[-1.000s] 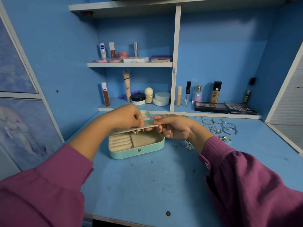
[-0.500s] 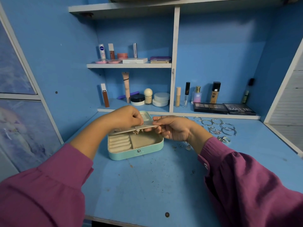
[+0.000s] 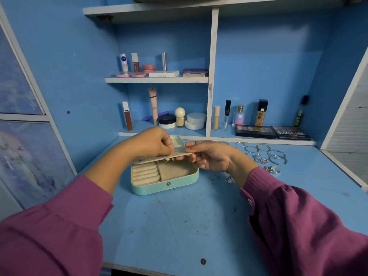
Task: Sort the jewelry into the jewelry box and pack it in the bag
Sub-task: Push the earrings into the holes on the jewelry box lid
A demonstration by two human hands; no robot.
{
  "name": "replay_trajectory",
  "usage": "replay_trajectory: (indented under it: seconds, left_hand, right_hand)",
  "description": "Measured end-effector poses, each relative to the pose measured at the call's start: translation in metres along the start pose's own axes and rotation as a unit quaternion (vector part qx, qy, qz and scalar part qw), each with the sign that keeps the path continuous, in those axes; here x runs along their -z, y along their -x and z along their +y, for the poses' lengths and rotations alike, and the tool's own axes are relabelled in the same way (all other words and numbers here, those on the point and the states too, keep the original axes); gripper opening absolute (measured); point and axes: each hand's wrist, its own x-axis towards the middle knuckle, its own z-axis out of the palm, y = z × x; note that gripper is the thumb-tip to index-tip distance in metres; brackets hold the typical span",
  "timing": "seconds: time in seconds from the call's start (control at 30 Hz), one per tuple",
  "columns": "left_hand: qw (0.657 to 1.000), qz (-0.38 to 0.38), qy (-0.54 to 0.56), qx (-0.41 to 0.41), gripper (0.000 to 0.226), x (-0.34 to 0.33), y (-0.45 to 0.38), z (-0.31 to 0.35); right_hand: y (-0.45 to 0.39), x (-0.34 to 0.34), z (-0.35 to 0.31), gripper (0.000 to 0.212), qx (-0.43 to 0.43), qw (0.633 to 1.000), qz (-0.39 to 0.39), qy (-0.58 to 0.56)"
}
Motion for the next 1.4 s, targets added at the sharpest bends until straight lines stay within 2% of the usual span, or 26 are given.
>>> replay_trajectory:
  seconds: [0.3,0.73,0.97,1.17,1.4]
  left_hand:
    - [0.999,-0.006,0.002,-0.034,0.007,0.003,0.006,0.003]
    - [0.999,-0.037,-0.007,0.012,0.003,0.001,0.001,0.004]
    - [0.999,-0.049,-0.018,0.003,0.008,0.001,0.004,-0.001]
    - [1.000,0.002,0.017,-0.012,0.010,-0.004,0.001,-0.006]
    - [0.999,-0.018,0.013,-0.029,0.010,-0.007,-0.001,-0.005]
  right_hand:
    - [0.003,-0.001,-0.001,0.015,-0.002,1.000,0.001,0.010]
    - [0.002,0.000,0.000,0.019,0.000,0.999,0.033,0.002]
    - [0.001,0.000,0.000,0.018,0.000,1.000,0.023,0.000]
    - [-0.005,0.004,0.002,0.021,0.002,1.000,0.004,0.001]
    - [-0.004,0.005,0.002,0.023,0.007,1.000,0.014,0.005]
